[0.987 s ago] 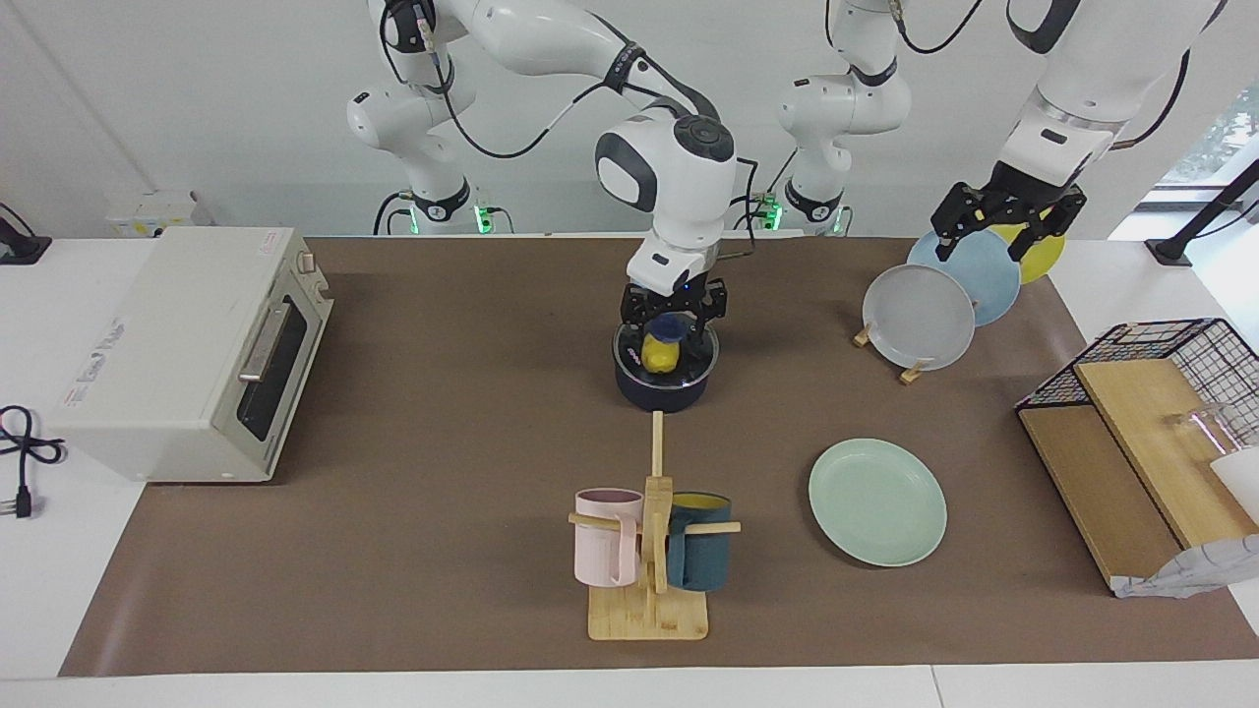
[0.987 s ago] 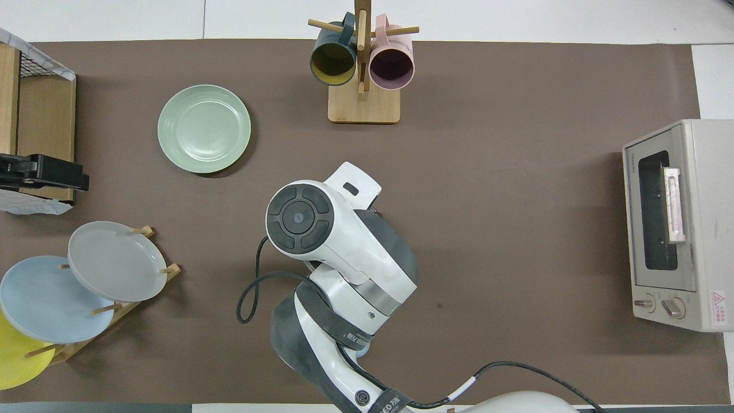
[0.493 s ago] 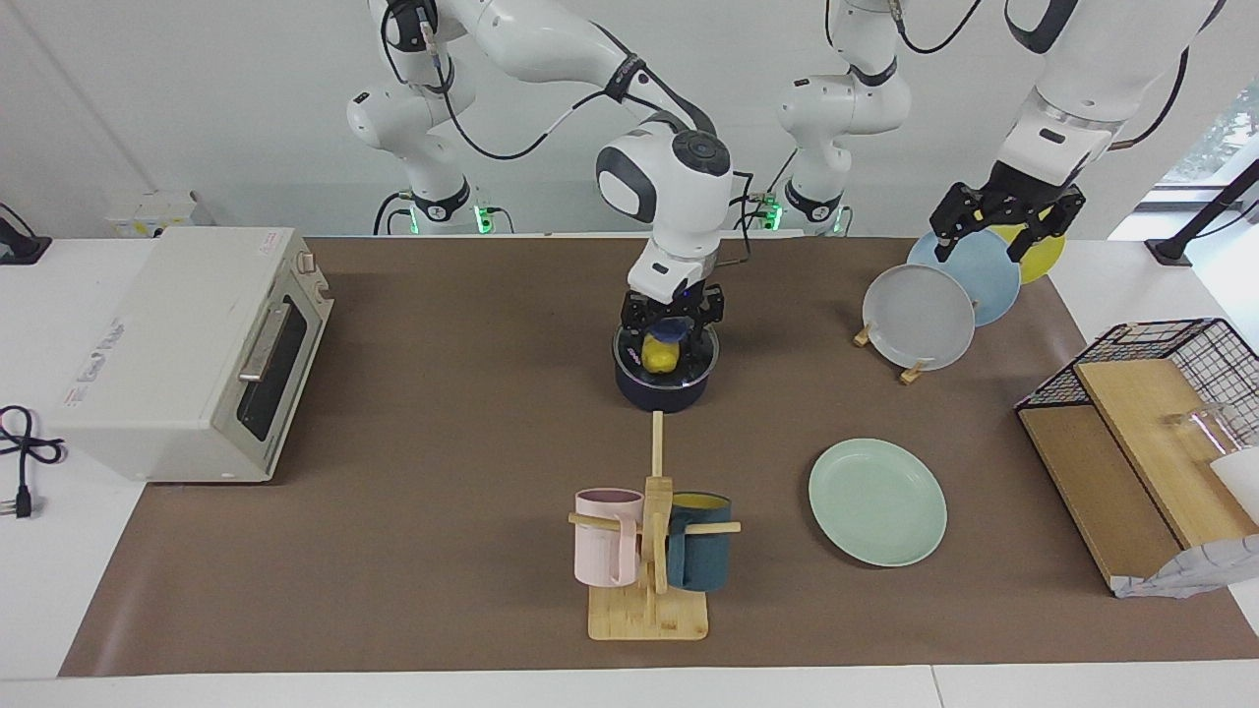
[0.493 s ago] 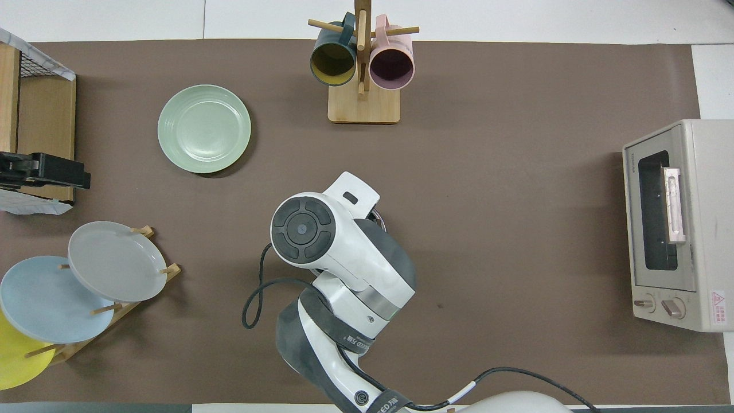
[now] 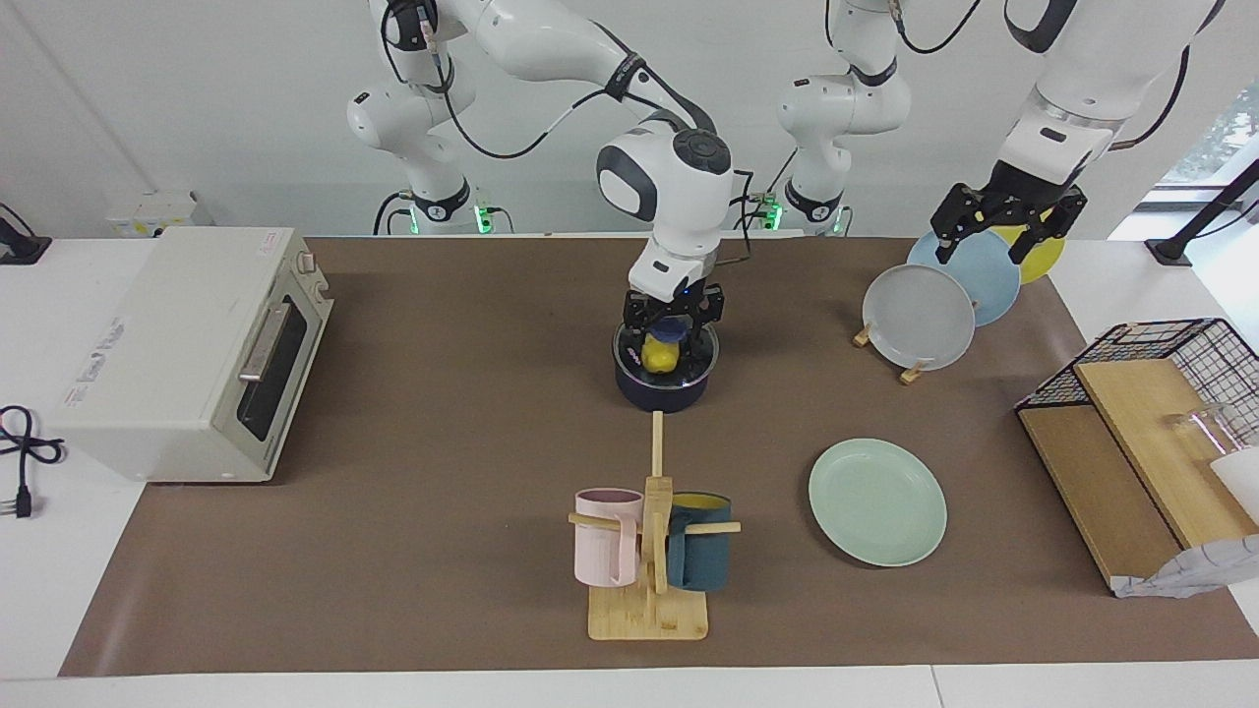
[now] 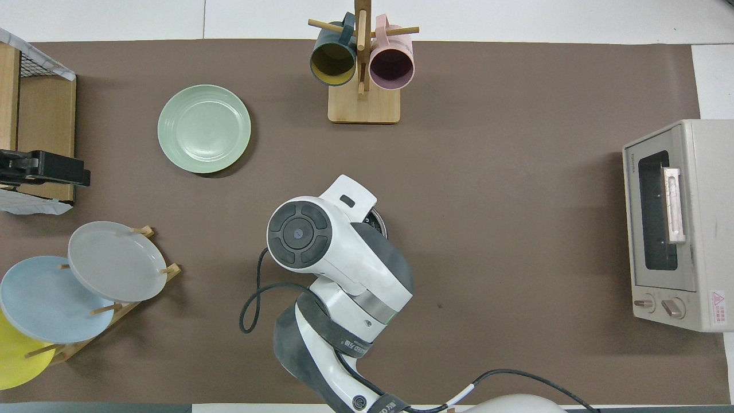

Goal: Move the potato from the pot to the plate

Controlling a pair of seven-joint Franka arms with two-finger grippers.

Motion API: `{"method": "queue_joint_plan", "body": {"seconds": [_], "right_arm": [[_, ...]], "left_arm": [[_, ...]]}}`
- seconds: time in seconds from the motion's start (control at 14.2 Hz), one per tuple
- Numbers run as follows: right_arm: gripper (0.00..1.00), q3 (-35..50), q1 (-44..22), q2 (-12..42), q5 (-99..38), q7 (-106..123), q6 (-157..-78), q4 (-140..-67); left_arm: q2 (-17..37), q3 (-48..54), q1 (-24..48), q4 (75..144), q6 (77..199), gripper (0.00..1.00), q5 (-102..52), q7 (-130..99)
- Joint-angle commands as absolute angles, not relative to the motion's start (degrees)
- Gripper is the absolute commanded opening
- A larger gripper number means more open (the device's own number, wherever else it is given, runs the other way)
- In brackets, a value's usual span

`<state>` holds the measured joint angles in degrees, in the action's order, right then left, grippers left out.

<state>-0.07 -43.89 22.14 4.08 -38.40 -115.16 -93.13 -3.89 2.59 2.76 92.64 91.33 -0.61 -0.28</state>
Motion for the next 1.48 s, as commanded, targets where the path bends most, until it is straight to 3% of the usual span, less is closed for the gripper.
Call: {"method": "queue_joint_plan", "body": {"seconds": [0.0,0.21,0.42,0.56,0.7,0.78,1.13,1.41], "right_arm": [[0.69,0.26,-43.59,20.13,3.87,-38.32,-115.49,-95.01],[0.51,0.35,-43.42,19.95,3.78,-38.23,-115.4,-95.01],[0.44,0.35,-43.16,19.86,3.69,-38.23,-115.4,-94.83],[0.32,0.35,-42.89,19.51,3.26,-38.23,-115.31,-94.75],[0.15,0.35,-42.8,19.25,2.99,-38.23,-114.61,-94.57],[0.0,0.35,-42.72,19.16,2.9,-38.23,-113.74,-94.14],[0.0,0.09,-38.25,18.19,0.81,-32.37,-105.66,-87.91],[0.0,-0.09,-28.76,16.53,0.7,-17.88,-100.3,-87.53]], "left_arm": [[-5.27,2.29,3.43,94.48,92.55,1.0,0.53,0.0],[-5.36,2.29,3.43,94.57,92.46,1.0,0.53,0.17],[-5.27,2.29,3.43,94.48,92.72,1.0,0.53,0.26],[-5.27,2.29,3.6,94.48,92.99,1.0,0.53,0.26],[-5.27,2.29,4.22,94.48,93.16,1.0,0.53,0.26],[-5.27,2.29,4.31,94.48,93.25,1.0,0.53,0.26],[-5.27,2.29,5.18,94.48,93.43,1.0,0.53,-0.17],[-4.92,2.29,10.18,95.27,93.16,1.0,0.09,-5.24]]}}
